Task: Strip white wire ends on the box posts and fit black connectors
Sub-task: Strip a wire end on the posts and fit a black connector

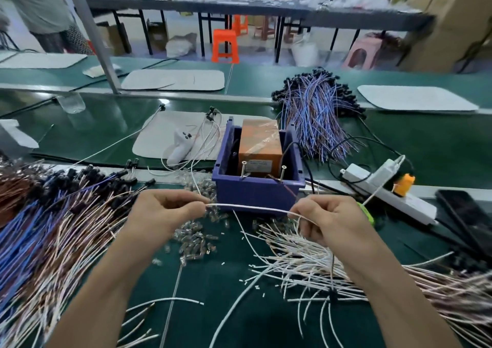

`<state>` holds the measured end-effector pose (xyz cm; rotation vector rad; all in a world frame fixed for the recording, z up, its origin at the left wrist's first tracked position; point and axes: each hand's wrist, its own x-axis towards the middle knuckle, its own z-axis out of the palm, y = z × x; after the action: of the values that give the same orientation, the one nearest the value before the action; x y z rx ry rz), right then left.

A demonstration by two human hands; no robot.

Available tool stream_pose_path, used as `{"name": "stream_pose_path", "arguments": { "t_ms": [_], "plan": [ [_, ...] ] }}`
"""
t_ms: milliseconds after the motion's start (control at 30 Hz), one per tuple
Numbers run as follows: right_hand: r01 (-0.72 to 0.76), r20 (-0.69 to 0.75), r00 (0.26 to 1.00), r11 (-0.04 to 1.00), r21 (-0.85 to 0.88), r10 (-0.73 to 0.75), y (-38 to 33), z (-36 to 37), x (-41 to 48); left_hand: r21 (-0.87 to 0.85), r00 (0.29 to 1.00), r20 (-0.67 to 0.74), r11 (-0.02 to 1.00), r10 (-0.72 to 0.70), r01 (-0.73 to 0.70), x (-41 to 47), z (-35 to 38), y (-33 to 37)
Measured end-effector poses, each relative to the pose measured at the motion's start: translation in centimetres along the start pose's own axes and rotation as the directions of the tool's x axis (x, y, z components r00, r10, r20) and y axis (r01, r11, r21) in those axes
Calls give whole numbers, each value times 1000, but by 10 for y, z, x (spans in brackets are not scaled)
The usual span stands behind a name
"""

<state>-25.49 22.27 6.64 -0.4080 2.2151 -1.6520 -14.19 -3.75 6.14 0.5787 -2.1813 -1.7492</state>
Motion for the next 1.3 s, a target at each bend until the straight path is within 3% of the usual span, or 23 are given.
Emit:
{"name": "stream_pose_path", "arguments": {
  "t_ms": [100, 200, 267, 300, 333, 367, 433, 500, 533, 567, 667, 767, 833, 933, 1100, 1200, 1300],
  "plan": [
    [-60, 18, 998, 993, 102, 59, 0, -4, 0, -65, 999, -12, 997, -52, 51, -2, -23, -9],
    [-70, 38, 997, 984, 165, 65, 0, -4, -1, -319, 989, 26, 937, -145, 146, 1, -50, -31],
    [-77, 48, 997, 977, 200, 68, -1, -2, -1, -561, 980, 183, 811, -74, 166, 2, -53, -46],
    [-79, 50, 996, 975, 209, 70, -1, 0, -2, -710, 969, 247, 684, 19, 167, 4, -53, -48],
    [-79, 52, 996, 975, 208, 70, 0, 2, -1, -754, 992, 127, 653, 28, 78, 5, -59, -52],
    [-77, 52, 996, 978, 193, 68, 1, 4, -1, -830, 997, 68, 557, 46, 31, 3, -57, -60],
    [-59, 42, 998, 991, 116, 54, 3, 8, -1, -913, 992, 84, 406, 93, 39, 5, -54, -74],
    [-32, 16, 999, 999, 2, 32, 4, 10, -2, -879, 999, 52, 474, -13, 52, 0, -44, -70],
    [-20, 5, 1000, 998, -65, 21, 5, 9, -2, -849, 994, 106, 517, -36, 109, 8, -34, -65],
    [-9, 3, 1000, 991, -137, 9, 6, 8, -3, -875, 977, 215, 441, -17, 200, 16, -29, -63],
    [5, 26, 1000, 961, -276, 2, 7, 2, -5, -810, 985, 82, 565, -151, 154, 19, -23, -59],
    [12, 57, 998, 969, -248, 2, 7, -2, -6, -827, 961, 24, 534, -276, 174, 17, -13, -50],
    [-10, 90, 996, 993, -117, 21, 6, 1, -5, -861, 944, 13, 476, -331, 179, 17, -7, -46],
    [-31, 80, 996, 999, -16, 32, 9, 7, -1, -911, 948, 39, 379, -316, 164, 15, 0, -45],
    [-52, 57, 997, 999, 12, 51, 14, 10, 1, -920, 966, 138, 334, -219, 207, 13, 15, -43],
    [-50, 16, 999, 998, 32, 49, 14, 9, 0, -881, 968, 220, 403, -120, 250, 13, 18, -40],
    [-44, -76, 996, 996, 72, 50, 14, 8, 2, -815, 954, 276, 500, -113, 295, 13, 17, -39]
  ]
}}
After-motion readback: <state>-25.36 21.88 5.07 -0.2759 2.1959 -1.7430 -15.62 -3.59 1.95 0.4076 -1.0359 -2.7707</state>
